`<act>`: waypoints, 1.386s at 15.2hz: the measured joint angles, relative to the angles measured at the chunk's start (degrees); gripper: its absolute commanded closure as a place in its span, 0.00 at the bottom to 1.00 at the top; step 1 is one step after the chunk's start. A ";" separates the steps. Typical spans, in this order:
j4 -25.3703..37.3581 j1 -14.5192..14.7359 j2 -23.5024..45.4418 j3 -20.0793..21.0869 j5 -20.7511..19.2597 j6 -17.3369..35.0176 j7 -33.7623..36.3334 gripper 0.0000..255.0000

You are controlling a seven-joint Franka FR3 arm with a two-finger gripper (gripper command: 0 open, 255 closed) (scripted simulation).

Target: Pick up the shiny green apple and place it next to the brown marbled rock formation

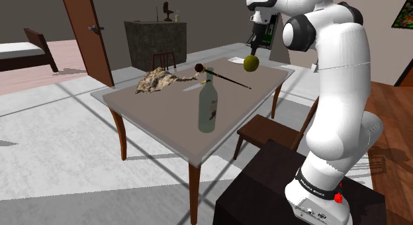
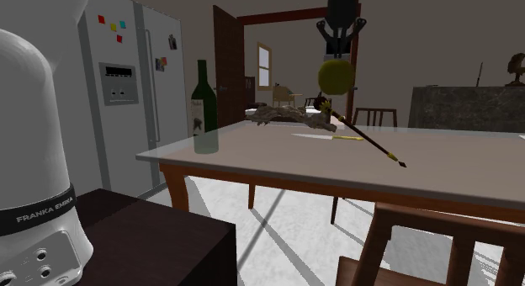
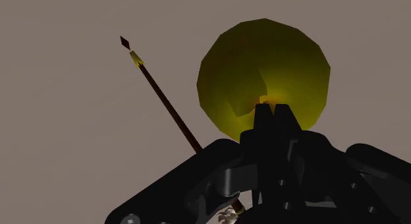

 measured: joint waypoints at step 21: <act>2.35 15.64 -1.01 4.90 -3.05 -1.34 20.39 1.00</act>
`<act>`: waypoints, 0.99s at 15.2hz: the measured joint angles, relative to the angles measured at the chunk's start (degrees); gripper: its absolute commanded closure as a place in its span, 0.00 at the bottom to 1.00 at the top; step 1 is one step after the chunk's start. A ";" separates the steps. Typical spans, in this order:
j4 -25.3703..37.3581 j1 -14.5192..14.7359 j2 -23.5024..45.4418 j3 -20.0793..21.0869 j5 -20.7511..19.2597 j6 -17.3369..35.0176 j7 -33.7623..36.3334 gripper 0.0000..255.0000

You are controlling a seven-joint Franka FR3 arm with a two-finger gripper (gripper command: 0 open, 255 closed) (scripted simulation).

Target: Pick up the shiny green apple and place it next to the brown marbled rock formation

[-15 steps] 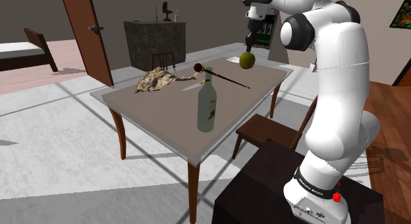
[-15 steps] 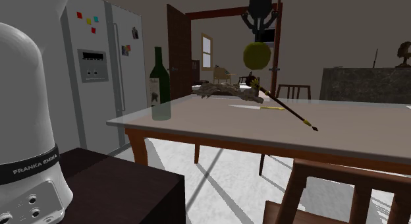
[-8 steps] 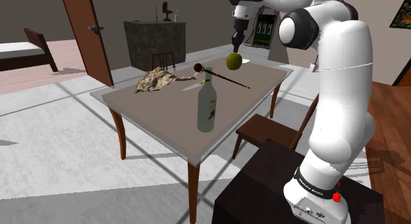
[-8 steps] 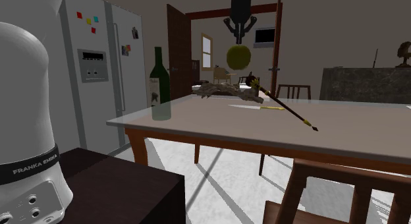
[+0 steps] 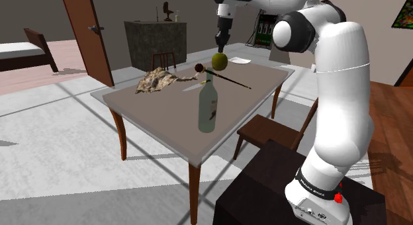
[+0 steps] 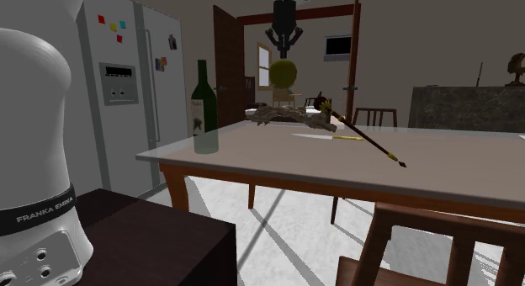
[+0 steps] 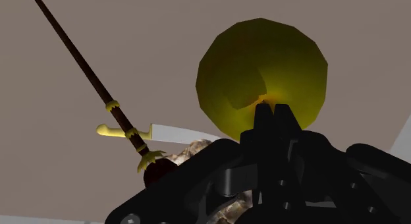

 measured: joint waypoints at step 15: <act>19.06 7.28 12.73 3.97 1.08 -5.40 14.32 1.00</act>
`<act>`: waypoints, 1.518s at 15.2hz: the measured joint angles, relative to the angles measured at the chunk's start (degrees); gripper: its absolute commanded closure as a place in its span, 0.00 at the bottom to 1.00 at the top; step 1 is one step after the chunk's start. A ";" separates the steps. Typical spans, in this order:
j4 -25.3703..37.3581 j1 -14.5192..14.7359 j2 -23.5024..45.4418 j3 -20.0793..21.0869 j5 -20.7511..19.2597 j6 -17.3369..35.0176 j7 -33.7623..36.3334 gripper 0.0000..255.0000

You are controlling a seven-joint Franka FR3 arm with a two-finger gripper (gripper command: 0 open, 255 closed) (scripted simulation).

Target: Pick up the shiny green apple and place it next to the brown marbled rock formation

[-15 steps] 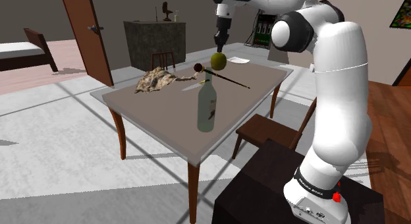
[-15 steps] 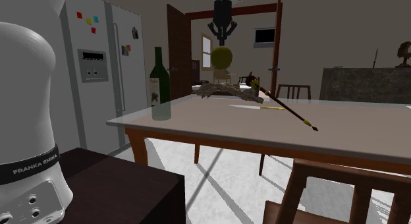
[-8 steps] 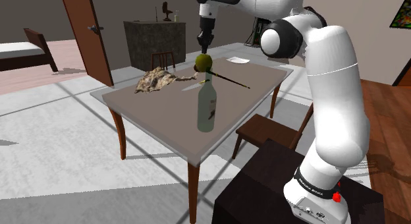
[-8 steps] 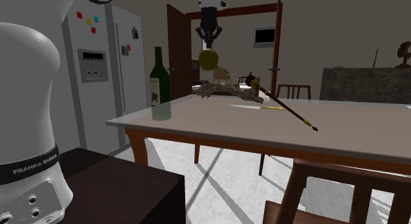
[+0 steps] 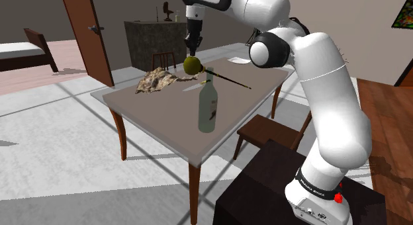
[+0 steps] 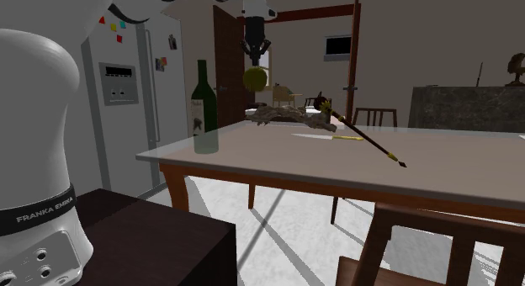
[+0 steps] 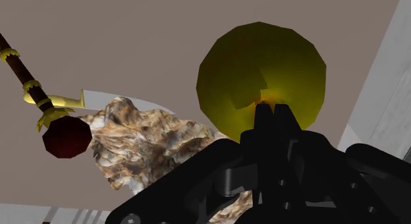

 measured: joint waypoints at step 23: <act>-29.17 4.47 -6.54 -0.48 -1.17 22.34 -1.72 1.00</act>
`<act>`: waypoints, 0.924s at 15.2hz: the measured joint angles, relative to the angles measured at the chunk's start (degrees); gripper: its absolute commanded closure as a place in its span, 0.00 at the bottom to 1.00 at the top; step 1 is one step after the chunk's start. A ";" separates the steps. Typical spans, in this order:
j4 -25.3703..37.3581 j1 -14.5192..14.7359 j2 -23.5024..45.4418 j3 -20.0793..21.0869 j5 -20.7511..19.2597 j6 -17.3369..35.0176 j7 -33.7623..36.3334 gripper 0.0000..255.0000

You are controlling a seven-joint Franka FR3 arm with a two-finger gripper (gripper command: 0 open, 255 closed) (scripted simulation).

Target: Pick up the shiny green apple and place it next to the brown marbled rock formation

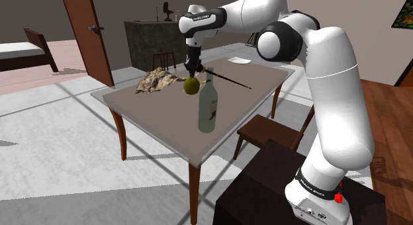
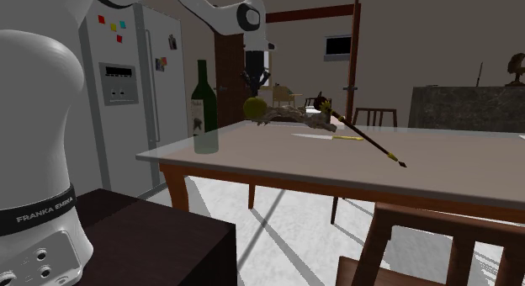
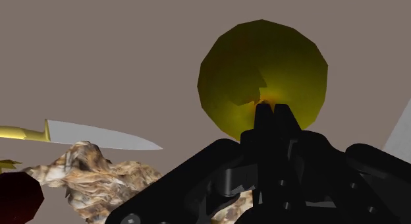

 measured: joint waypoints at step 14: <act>-8.41 0.45 1.56 0.48 0.89 9.81 -1.16 1.00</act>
